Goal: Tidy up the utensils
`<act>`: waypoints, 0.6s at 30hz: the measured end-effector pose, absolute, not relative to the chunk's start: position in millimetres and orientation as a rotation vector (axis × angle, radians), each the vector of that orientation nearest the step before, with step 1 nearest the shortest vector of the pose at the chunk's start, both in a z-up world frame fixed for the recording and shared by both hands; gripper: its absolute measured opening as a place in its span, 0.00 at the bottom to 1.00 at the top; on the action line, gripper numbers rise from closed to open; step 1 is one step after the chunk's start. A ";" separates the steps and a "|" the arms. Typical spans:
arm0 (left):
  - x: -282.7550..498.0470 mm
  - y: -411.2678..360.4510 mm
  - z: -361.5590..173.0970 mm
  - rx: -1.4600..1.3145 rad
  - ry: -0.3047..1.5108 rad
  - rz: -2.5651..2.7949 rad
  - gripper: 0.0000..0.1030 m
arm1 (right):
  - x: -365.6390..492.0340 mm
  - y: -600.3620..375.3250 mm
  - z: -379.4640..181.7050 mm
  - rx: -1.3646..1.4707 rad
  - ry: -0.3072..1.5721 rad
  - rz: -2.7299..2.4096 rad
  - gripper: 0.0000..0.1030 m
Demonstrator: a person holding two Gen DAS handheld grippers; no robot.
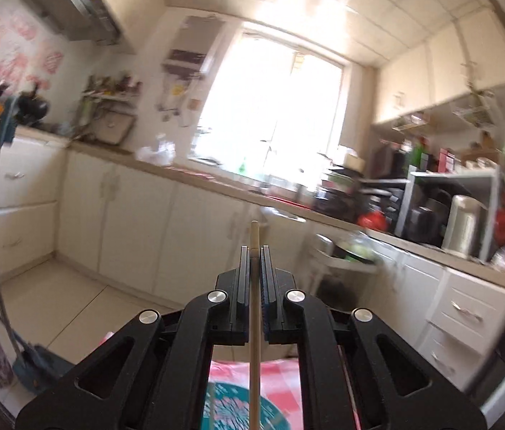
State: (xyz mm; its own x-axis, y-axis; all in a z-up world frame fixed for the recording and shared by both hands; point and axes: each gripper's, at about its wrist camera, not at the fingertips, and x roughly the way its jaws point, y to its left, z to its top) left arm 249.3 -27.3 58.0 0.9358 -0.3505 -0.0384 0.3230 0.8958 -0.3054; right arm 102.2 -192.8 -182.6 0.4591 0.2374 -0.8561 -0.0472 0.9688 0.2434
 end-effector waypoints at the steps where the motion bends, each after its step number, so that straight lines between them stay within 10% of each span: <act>1: 260.8 -26.6 51.0 -0.322 0.108 -0.325 0.04 | 101.9 -192.6 -182.6 0.196 1.082 0.176 0.06; 18: 273.0 -12.8 -15.6 -0.354 0.196 -0.218 0.05 | 98.9 -188.0 -181.3 0.166 1.080 0.170 0.06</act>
